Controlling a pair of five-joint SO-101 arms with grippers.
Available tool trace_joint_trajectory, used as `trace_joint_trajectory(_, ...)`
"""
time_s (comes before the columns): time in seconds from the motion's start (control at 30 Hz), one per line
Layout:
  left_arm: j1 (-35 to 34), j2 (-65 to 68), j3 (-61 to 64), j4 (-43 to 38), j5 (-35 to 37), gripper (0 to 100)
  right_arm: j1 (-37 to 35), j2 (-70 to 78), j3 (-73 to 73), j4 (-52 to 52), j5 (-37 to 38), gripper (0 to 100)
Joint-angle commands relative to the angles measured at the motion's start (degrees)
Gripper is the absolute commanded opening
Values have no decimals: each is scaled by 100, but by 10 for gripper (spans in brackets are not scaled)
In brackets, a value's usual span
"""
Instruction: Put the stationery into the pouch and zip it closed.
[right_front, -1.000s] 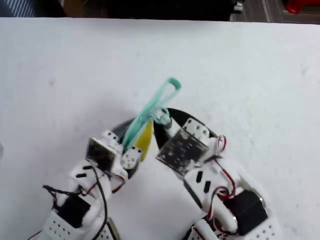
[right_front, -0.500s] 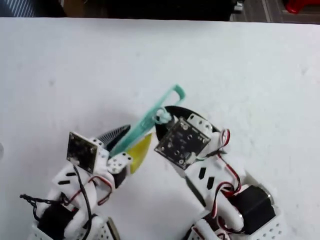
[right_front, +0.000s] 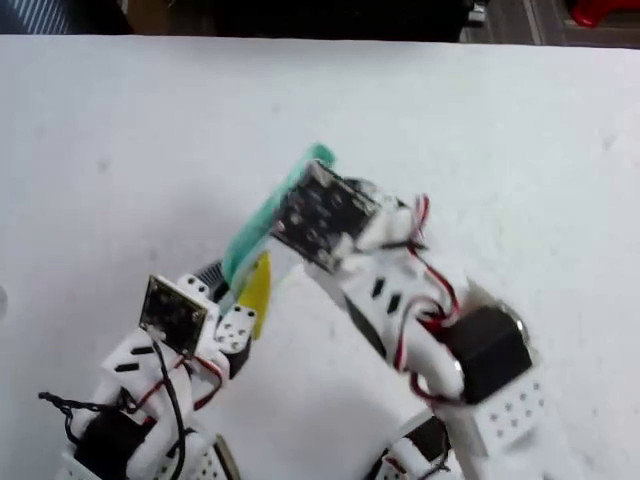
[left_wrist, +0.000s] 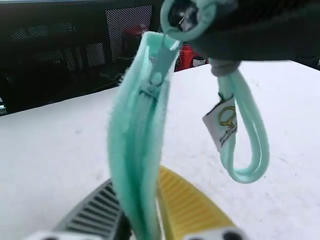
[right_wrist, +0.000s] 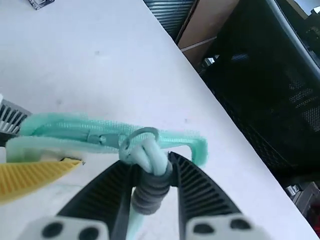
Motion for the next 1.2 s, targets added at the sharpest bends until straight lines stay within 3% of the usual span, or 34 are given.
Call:
trace_joint_trajectory(0.0,110,-101,-53,-229,-62,20,75,629,-1081,215,105,17)
trace_joint_trajectory(0.23,409,-101,132,-290,-97,22,884,1859,-1952,347,70,17)
trace_joint_trajectory(0.47,365,-101,202,-369,-97,22,1701,2132,-2101,233,70,17)
trace_joint_trajectory(0.73,259,-101,185,-369,-62,22,1921,2158,-2057,207,114,17)
trace_joint_trajectory(1.0,145,-101,176,-378,-70,22,2888,2862,-2101,-365,114,17)
trace_joint_trajectory(1.17,154,-101,176,-369,-79,22,3090,3055,-2092,-505,70,17)
